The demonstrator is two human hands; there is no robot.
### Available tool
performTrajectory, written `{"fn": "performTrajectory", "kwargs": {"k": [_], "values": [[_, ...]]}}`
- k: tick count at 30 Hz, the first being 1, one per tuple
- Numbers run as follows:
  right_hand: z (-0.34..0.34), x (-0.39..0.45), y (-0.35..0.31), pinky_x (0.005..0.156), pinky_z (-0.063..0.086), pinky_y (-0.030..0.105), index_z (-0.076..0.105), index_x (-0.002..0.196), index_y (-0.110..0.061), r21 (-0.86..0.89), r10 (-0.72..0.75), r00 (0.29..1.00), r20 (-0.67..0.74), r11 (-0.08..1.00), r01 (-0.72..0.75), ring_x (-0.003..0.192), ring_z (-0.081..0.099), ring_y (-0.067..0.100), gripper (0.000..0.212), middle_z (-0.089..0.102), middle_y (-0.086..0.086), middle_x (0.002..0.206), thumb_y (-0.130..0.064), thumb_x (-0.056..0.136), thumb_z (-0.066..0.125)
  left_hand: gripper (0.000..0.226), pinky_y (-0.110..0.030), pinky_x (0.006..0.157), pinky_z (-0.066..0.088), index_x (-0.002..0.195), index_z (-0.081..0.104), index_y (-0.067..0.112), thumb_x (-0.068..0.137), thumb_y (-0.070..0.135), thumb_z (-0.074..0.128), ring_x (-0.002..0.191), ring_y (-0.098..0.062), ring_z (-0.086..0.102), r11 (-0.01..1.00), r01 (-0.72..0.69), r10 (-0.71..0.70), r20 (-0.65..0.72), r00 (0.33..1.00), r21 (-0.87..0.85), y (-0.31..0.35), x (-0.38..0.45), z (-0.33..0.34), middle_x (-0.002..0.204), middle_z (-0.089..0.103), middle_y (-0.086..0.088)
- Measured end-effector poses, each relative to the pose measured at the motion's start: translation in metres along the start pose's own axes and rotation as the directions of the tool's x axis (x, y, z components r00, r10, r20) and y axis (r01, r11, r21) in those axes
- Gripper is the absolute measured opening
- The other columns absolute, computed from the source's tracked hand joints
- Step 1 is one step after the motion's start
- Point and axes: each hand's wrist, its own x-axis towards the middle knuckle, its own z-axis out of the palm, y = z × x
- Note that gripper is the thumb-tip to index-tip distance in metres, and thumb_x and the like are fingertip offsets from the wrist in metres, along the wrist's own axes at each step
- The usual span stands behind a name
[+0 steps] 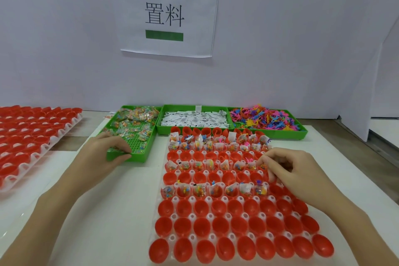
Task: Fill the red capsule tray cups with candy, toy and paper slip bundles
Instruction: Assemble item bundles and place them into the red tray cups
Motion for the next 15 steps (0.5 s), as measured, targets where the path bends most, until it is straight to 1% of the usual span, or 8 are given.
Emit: {"fn": "performTrajectory", "kwargs": {"k": [2, 4, 7, 9, 11, 13, 14, 15], "values": [[0.0, 0.0, 0.002, 0.071, 0.05, 0.013, 0.074, 0.085, -0.034, 0.0, 0.004, 1.0, -0.002, 1.0, -0.004, 0.059, 0.065, 0.008, 0.023, 0.069, -0.005, 0.061, -0.023, 0.1, 0.06, 0.026, -0.019, 0.079, 0.041, 0.077, 0.076, 0.02, 0.068, 0.002, 0.092, 0.087, -0.004, 0.059, 1.0, 0.011, -0.011, -0.028, 1.0, -0.006, 0.001, 0.0, -0.002, 0.087, 0.065, 0.013], [0.0, 0.0, 0.004, 0.071, 0.049, 0.012, 0.073, 0.085, -0.035, 0.005, 0.006, 1.0, -0.007, 1.0, -0.006, 0.058, 0.064, 0.008, 0.024, 0.069, -0.004, 0.062, -0.023, 0.101, 0.06, 0.023, -0.031, 0.079, 0.045, 0.078, 0.077, 0.023, 0.07, 0.005, 0.09, 0.084, -0.01, 0.063, 1.0, 0.014, -0.015, -0.032, 0.999, -0.008, 0.001, 0.0, -0.004, 0.087, 0.066, 0.011], [0.001, 0.002, 0.009, 0.07, 0.048, 0.01, 0.073, 0.084, -0.036, 0.013, 0.009, 1.0, -0.013, 1.0, -0.009, 0.058, 0.065, 0.009, 0.025, 0.069, -0.004, 0.062, -0.024, 0.101, 0.059, 0.019, -0.039, 0.077, 0.05, 0.084, 0.075, 0.022, 0.078, 0.006, 0.084, 0.083, -0.019, 0.065, 0.999, -0.029, 0.03, -0.079, 0.996, 0.017, 0.001, 0.001, -0.003, 0.087, 0.068, 0.009], [0.002, 0.002, 0.012, 0.07, 0.05, 0.012, 0.073, 0.084, -0.037, 0.024, 0.012, 1.0, -0.021, 1.0, -0.012, 0.058, 0.065, 0.011, 0.025, 0.069, -0.003, 0.062, -0.025, 0.101, 0.059, 0.015, -0.04, 0.076, 0.05, 0.09, 0.07, 0.019, 0.085, 0.008, 0.079, 0.084, -0.023, 0.064, 0.998, -0.037, 0.046, -0.155, 0.987, 0.056, 0.005, 0.002, -0.002, 0.087, 0.066, 0.009], [0.002, 0.003, 0.014, 0.067, 0.052, 0.016, 0.073, 0.084, -0.039, 0.043, 0.014, 0.999, -0.04, 0.999, -0.012, 0.057, 0.064, 0.013, 0.025, 0.068, -0.002, 0.062, -0.026, 0.101, 0.059, 0.014, -0.038, 0.072, 0.049, 0.094, 0.063, 0.017, 0.089, 0.01, 0.074, 0.08, -0.022, 0.065, 0.994, -0.054, 0.073, -0.209, 0.975, 0.093, 0.012, 0.004, 0.001, 0.085, 0.065, 0.008], [0.002, 0.003, 0.015, 0.064, 0.051, 0.017, 0.073, 0.085, -0.038, 0.067, 0.012, 0.998, -0.061, 0.998, -0.007, 0.055, 0.062, 0.014, 0.024, 0.068, -0.001, 0.062, -0.026, 0.101, 0.059, 0.015, -0.029, 0.067, 0.046, 0.104, 0.057, 0.019, 0.094, 0.012, 0.067, 0.074, -0.011, 0.061, 0.993, -0.087, 0.104, -0.225, 0.969, 0.085, 0.024, 0.005, 0.004, 0.085, 0.063, 0.012], [0.002, 0.004, 0.014, 0.064, 0.05, 0.016, 0.072, 0.087, -0.038, 0.076, 0.011, 0.998, -0.068, 0.997, -0.006, 0.055, 0.062, 0.014, 0.024, 0.068, 0.0, 0.063, -0.026, 0.102, 0.058, 0.015, -0.024, 0.065, 0.044, 0.11, 0.055, 0.021, 0.097, 0.017, 0.061, 0.073, -0.003, 0.058, 0.993, -0.095, 0.108, -0.222, 0.969, 0.064, 0.032, 0.005, 0.005, 0.085, 0.061, 0.014], [0.003, 0.004, 0.013, 0.065, 0.05, 0.016, 0.072, 0.088, -0.039, 0.086, 0.012, 0.997, -0.074, 0.996, -0.006, 0.056, 0.062, 0.014, 0.024, 0.068, 0.001, 0.064, -0.025, 0.102, 0.058, 0.017, -0.02, 0.063, 0.042, 0.116, 0.053, 0.023, 0.099, 0.023, 0.054, 0.072, 0.001, 0.056, 0.993, -0.107, 0.115, -0.211, 0.971, 0.051, 0.04, 0.005, 0.007, 0.085, 0.059, 0.016]]}}
